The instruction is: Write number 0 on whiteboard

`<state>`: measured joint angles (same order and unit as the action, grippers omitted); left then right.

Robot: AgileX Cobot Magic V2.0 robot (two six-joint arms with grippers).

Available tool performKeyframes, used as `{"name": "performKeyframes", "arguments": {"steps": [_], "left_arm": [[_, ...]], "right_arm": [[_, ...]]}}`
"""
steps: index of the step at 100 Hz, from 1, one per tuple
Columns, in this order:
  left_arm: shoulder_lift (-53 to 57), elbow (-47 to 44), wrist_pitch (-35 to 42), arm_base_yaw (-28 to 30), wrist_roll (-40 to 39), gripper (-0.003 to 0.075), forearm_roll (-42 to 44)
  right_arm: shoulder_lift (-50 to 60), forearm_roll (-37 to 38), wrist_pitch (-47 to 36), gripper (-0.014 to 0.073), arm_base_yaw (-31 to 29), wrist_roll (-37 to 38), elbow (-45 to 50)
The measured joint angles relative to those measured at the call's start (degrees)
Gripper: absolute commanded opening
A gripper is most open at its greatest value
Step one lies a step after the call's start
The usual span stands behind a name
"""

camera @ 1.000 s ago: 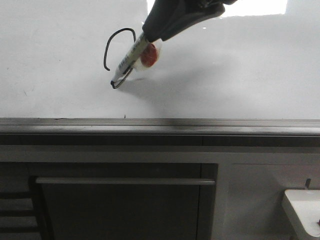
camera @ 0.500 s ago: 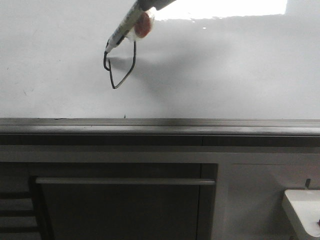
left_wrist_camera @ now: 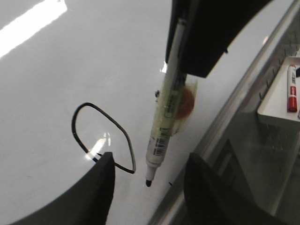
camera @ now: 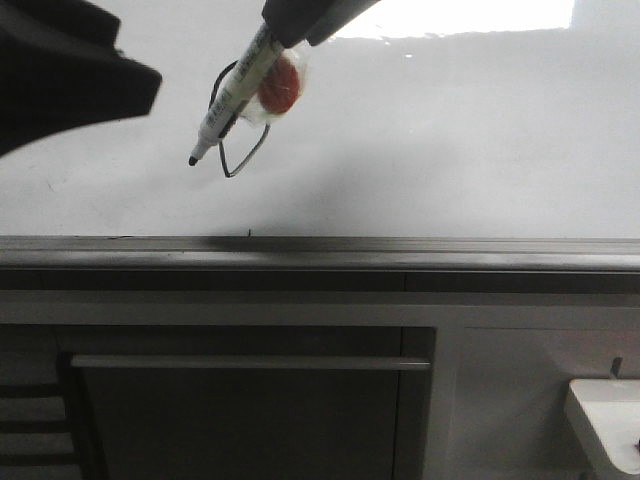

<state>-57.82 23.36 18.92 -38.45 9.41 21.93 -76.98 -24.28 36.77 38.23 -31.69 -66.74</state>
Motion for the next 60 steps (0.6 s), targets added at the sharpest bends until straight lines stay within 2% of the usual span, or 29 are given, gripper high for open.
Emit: {"name": "performKeyframes", "arguments": {"steps": [26, 40, 49, 60], "left_arm": [[-9.2, 1.8, 6.6, -0.1, 0.0, 0.0320, 2.4], [-11.7, 3.7, 6.9, -0.1, 0.0, 0.0276, 2.5], [-12.7, 4.0, 6.9, -0.1, 0.0, 0.0193, 2.5], [-13.2, 4.0, 6.0, -0.1, 0.0, -0.0011, 3.6]], "right_arm": [[2.1, 0.0, 0.9, -0.0046, 2.0, 0.0, 0.0], [2.4, 0.0, 2.3, -0.0046, 2.3, 0.0, 0.0], [2.4, 0.0, 2.7, -0.0046, 2.3, -0.1, 0.0], [2.5, 0.0, 2.9, -0.0044, 2.3, -0.2, 0.0]]}}
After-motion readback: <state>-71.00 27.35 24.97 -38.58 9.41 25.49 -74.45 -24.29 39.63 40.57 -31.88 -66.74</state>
